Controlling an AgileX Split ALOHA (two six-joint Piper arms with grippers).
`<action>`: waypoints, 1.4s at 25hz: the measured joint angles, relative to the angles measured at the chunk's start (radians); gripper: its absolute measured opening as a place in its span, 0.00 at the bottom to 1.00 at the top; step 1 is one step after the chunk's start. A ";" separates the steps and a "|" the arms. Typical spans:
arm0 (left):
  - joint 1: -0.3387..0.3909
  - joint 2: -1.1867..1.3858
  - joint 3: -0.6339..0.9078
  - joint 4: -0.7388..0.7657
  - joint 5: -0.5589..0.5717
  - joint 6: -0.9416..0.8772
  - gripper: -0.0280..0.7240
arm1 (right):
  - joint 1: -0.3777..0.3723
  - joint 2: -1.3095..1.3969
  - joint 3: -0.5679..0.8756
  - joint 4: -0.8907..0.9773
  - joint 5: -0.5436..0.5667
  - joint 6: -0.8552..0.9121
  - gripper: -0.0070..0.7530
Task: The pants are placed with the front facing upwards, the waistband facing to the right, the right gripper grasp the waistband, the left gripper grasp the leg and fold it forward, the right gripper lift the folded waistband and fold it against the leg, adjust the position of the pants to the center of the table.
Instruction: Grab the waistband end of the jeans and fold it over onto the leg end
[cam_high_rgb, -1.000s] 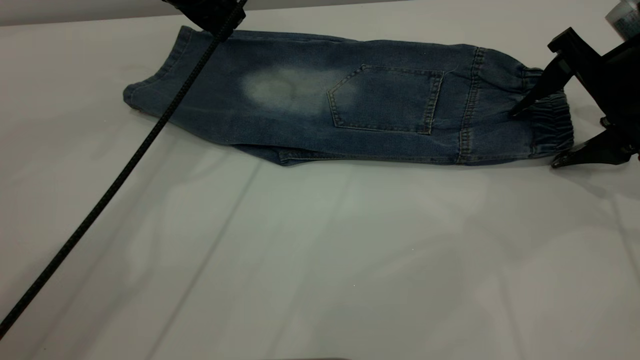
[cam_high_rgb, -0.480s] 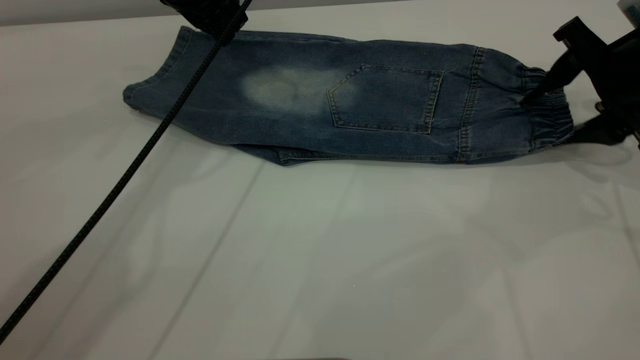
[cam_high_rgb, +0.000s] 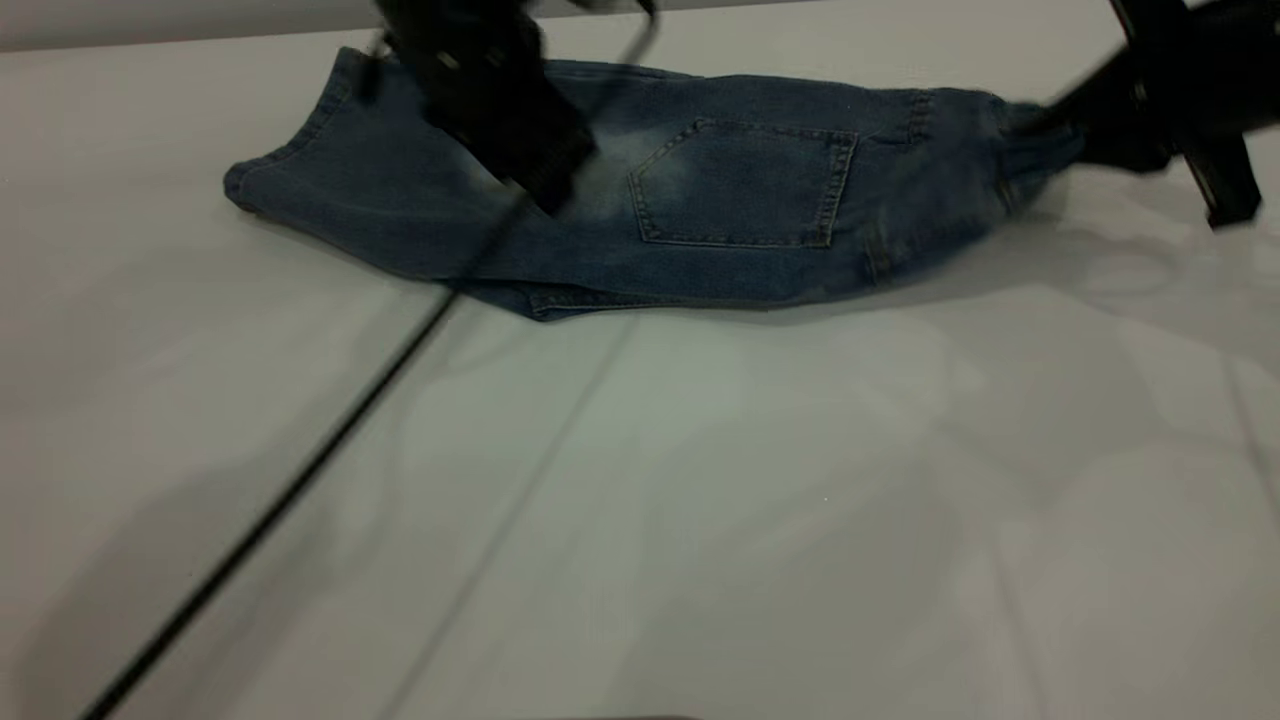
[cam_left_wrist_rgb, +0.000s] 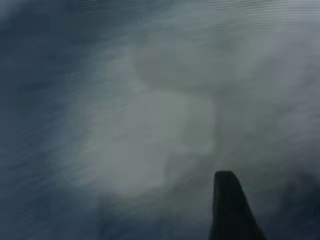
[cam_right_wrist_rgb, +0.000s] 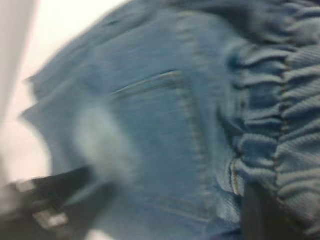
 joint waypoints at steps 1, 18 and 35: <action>-0.017 0.013 0.000 -0.005 -0.004 0.003 0.53 | 0.000 -0.008 -0.013 0.000 0.028 -0.014 0.09; -0.216 0.035 -0.010 -0.052 -0.099 0.005 0.53 | 0.000 -0.168 -0.107 -0.125 0.269 -0.076 0.09; 0.020 -0.077 -0.009 0.094 0.180 0.003 0.53 | 0.000 -0.189 -0.112 -0.155 0.336 -0.127 0.09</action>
